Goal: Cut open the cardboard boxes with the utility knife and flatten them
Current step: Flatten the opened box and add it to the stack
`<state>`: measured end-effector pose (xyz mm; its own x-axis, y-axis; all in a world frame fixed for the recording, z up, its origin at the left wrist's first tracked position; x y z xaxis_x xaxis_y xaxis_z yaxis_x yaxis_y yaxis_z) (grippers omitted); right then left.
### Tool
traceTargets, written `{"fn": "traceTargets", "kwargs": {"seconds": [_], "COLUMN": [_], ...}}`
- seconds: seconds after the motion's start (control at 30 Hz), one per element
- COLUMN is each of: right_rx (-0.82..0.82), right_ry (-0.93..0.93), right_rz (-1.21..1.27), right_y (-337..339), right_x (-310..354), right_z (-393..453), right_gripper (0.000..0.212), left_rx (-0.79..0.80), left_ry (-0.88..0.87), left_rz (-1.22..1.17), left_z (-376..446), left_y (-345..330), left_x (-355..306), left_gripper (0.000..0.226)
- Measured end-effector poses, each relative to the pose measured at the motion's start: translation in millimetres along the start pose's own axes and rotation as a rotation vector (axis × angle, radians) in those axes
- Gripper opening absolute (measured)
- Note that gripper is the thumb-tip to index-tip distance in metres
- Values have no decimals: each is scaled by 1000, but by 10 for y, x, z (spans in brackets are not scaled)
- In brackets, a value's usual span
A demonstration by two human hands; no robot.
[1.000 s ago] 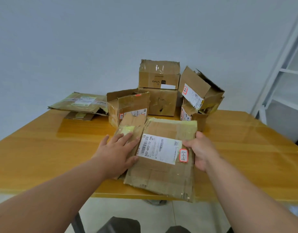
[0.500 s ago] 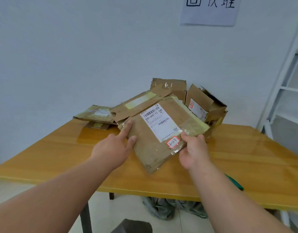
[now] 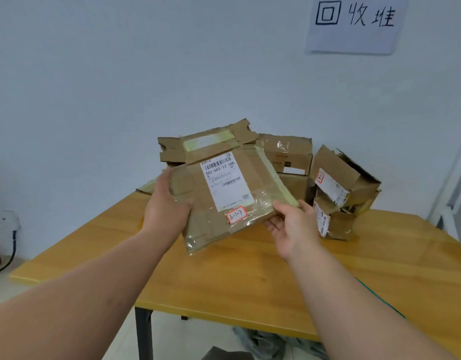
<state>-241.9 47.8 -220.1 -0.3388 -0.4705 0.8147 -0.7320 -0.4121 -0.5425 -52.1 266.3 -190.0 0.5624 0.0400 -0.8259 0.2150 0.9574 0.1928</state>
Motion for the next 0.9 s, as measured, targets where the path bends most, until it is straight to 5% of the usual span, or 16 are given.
{"fn": "traceTargets", "kwargs": {"seconds": [0.27,0.43,0.57,0.9], "right_rx": [4,124,132,-1], "right_ry": [310,487,496,854], "right_rz": [-605,-940,-1101,-1653], "right_y": [-839,-1553,-1995,-2665], "right_x": [19,-294,-433,-756], "right_z": [218,426,712,1383], "right_gripper": [46,61,64,45], "left_rx": [-144,150,341,509], "left_ry": [-30,-47,-102,-173], "left_rz": [336,615,752,963], "left_z": [714,1255,1759,2842], "left_y": [382,326,310,17], "left_x": [269,487,667,1553], "left_gripper": [18,48,43,63]}}
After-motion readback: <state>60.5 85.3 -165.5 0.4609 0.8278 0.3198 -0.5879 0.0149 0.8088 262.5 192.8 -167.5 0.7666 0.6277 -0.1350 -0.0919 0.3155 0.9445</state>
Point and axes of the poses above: each hand's wrist, its own z-axis towards the middle knuckle, its own y-axis out of the back of the hand, x = y × z, the point moved 9 cm from there along z, towards the middle knuckle, and after that the axes turned 10 degrees about -y, right-handed, at the moved point
